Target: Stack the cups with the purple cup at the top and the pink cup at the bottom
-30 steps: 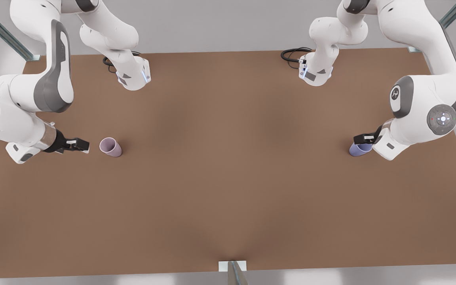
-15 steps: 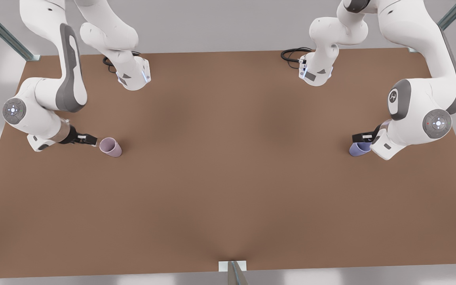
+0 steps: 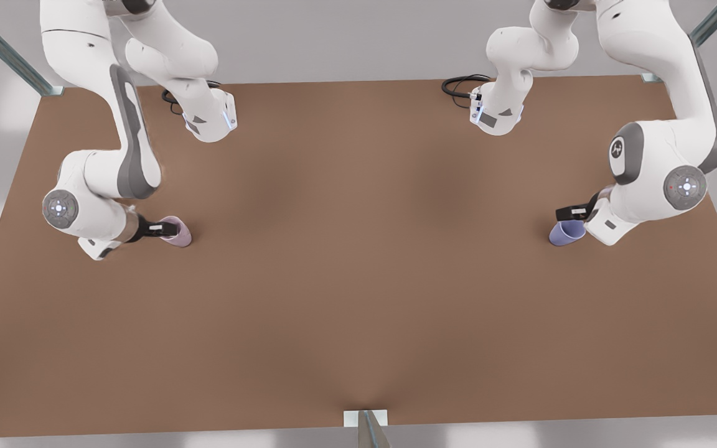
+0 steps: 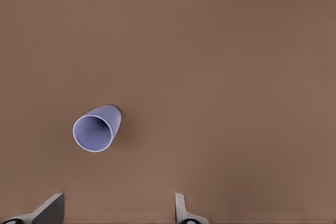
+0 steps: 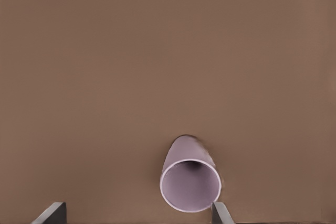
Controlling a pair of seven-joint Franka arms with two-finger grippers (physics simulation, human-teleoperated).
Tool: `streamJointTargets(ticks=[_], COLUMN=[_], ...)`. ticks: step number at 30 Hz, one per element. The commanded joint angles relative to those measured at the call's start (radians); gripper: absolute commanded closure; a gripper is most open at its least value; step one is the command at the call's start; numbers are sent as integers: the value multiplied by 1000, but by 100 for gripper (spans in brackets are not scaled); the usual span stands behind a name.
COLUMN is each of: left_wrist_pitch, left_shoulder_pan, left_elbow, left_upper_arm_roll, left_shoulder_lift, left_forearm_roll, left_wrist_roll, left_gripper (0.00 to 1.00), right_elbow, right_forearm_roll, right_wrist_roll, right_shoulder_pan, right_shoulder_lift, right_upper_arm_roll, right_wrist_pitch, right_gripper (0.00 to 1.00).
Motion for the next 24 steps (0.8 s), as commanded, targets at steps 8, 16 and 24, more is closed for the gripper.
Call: streamJointTargets(ticks=[8, 16, 24], left_wrist_pitch=[17, 17, 15], left_shoulder_pan=[0, 0, 0], left_elbow=[-25, -25, -25], left_upper_arm_roll=[0, 0, 0], left_shoulder_lift=[-2, 3, 6], left_forearm_roll=[0, 0, 0], left_wrist_roll=[0, -2, -2], left_gripper=[0, 0, 0], right_elbow=[-15, -132, -143], right_forearm_roll=[24, 20, 17], right_wrist_roll=[-22, -43, -65], right_shoulder_pan=[25, -19, -56], right_shoulder_lift=[10, 4, 45], right_upper_arm_roll=[3, -7, -20], right_wrist_pitch=[-42, 36, 79], right_gripper=[0, 0, 0])
